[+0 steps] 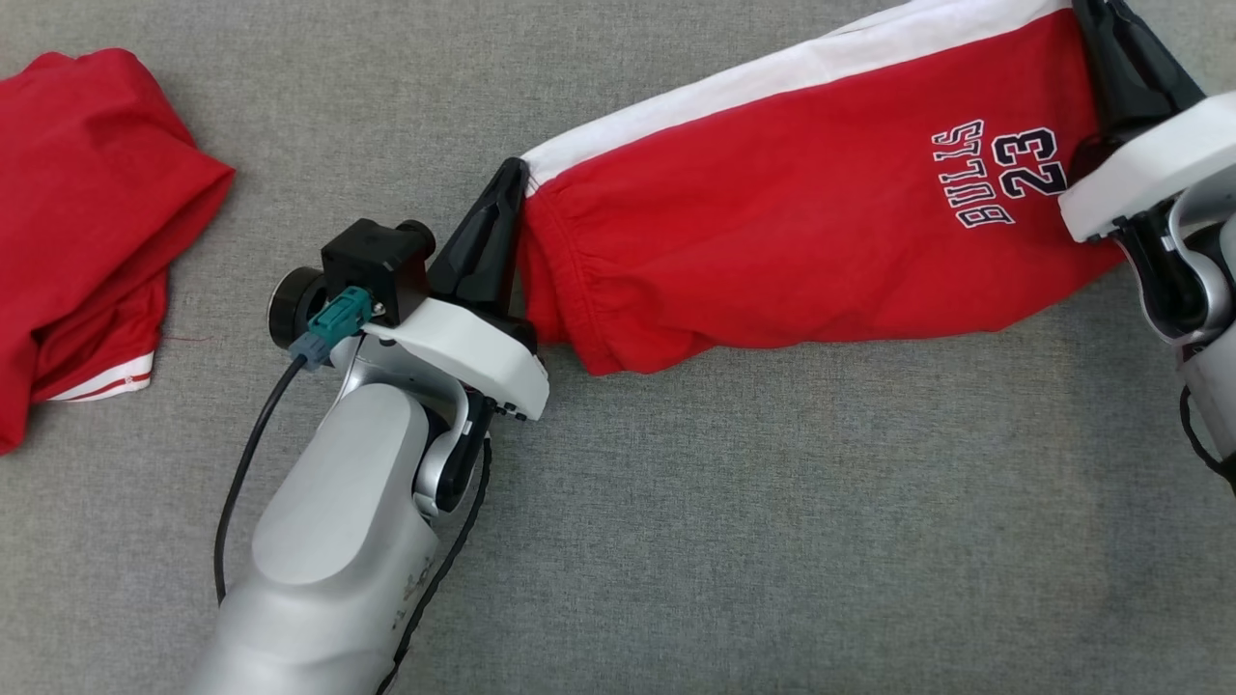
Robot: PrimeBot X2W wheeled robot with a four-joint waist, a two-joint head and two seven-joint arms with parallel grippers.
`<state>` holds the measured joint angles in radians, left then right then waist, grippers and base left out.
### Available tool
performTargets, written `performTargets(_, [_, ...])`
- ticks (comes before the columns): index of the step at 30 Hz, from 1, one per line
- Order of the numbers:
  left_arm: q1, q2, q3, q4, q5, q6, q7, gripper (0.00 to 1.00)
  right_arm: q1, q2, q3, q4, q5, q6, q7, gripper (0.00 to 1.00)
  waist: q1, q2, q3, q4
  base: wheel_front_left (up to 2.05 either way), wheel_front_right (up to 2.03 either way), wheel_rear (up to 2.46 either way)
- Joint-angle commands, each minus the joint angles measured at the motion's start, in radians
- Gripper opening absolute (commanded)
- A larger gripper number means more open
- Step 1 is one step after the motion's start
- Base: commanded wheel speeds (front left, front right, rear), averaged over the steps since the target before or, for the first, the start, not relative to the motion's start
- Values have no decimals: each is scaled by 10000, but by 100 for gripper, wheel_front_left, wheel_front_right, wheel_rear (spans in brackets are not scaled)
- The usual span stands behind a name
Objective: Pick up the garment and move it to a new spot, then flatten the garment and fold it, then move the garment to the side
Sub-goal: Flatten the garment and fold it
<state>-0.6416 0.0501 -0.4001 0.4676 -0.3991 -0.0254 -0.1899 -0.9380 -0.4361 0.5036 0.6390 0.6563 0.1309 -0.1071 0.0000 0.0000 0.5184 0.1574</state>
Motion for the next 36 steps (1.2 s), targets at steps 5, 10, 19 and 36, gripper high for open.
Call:
performTargets(5, [-222,23,-188,264,-332,209,-521,100,-434,120,550,594,161,-1,-1110,100,0,0,-45,-111,0,0,0])
performTargets(10, [249,33,54,-404,-157,669,-748,100,-96,153,539,298,14,-1,-1575,100,0,0,-360,-386,0,0,0])
performTargets(19, [1842,89,1387,-3206,1281,1248,-740,100,2222,517,-1749,-2472,-1563,-1,-1583,100,0,0,-1139,-946,0,0,0])
performTargets(36, [4025,802,1942,-2986,1869,1256,-742,100,6877,1376,-3283,-4437,-3022,-1,-970,100,0,0,-2724,-1508,0,0,0])
